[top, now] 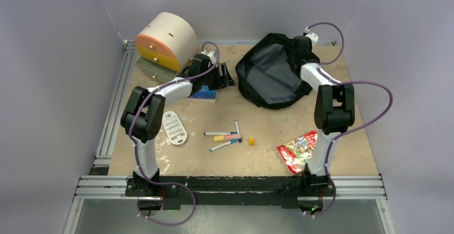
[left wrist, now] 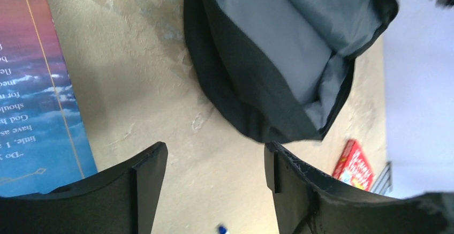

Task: Pack the student bag
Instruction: Adjust the student bag at the center of the board.

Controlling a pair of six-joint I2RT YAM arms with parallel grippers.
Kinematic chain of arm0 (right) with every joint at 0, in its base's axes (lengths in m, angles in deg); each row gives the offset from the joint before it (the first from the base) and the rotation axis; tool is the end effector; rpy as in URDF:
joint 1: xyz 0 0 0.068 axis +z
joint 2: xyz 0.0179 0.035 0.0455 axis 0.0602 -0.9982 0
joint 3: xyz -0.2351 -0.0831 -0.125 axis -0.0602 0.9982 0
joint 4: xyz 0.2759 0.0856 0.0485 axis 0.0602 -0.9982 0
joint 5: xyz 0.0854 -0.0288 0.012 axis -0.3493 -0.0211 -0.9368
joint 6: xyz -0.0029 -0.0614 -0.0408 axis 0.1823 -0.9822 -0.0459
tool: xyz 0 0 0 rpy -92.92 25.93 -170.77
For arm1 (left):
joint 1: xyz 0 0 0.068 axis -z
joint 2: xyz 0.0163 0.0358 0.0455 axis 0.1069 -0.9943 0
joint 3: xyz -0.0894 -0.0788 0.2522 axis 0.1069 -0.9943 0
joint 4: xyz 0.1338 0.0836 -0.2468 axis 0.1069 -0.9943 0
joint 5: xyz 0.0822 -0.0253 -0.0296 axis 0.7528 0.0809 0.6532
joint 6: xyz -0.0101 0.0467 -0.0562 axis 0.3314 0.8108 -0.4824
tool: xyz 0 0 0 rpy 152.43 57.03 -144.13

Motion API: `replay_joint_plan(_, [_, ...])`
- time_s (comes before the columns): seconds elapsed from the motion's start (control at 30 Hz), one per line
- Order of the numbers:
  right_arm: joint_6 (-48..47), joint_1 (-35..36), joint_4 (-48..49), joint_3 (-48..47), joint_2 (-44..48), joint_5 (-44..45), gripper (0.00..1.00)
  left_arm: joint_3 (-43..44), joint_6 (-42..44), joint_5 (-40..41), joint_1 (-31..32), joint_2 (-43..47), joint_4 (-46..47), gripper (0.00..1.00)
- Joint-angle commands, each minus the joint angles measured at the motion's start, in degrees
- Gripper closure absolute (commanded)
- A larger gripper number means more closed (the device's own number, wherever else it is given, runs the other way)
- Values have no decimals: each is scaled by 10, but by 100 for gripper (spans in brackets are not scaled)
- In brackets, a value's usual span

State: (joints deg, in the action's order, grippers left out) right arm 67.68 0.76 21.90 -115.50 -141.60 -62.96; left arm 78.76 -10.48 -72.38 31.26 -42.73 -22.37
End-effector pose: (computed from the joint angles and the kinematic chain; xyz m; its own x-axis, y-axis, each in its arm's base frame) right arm 0.5236 0.0179 0.2252 -0.2859 0.3628 -0.8869 0.3825 0.8918 0.2415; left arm 0.4306 -0.2274 0.1724 -0.8174 -0.2122 -0.5356 0.2385 0.7217 -0.6499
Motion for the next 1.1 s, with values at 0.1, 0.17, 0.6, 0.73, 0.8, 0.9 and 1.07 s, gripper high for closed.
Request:
replay_joint_plan(0.1, [0, -11, 19, -14, 27, -28, 100, 27, -190, 71, 30, -4, 85, 30])
replay_joint_plan(0.17, [0, -14, 18, -16, 27, -35, 100, 40, -207, 78, 43, -23, 100, 29])
replay_joint_plan(0.6, [13, -21, 18, -13, 45, -66, 100, 104, -260, 107, 75, -120, 80, 23])
replay_joint_plan(0.73, [15, -23, 18, -6, 53, -68, 100, 136, -207, 61, 72, -142, 77, 47])
replay_joint_plan(0.8, [14, -25, 18, -2, 60, -71, 100, 163, -155, 16, 68, -150, 48, 63])
replay_joint_plan(0.9, [6, -29, 21, 7, 75, -94, 100, 192, -77, -11, 62, -149, -23, 81])
replay_joint_plan(1.07, [-5, -34, 28, 27, 105, -150, 100, 176, 24, -10, 43, -114, -106, 100])
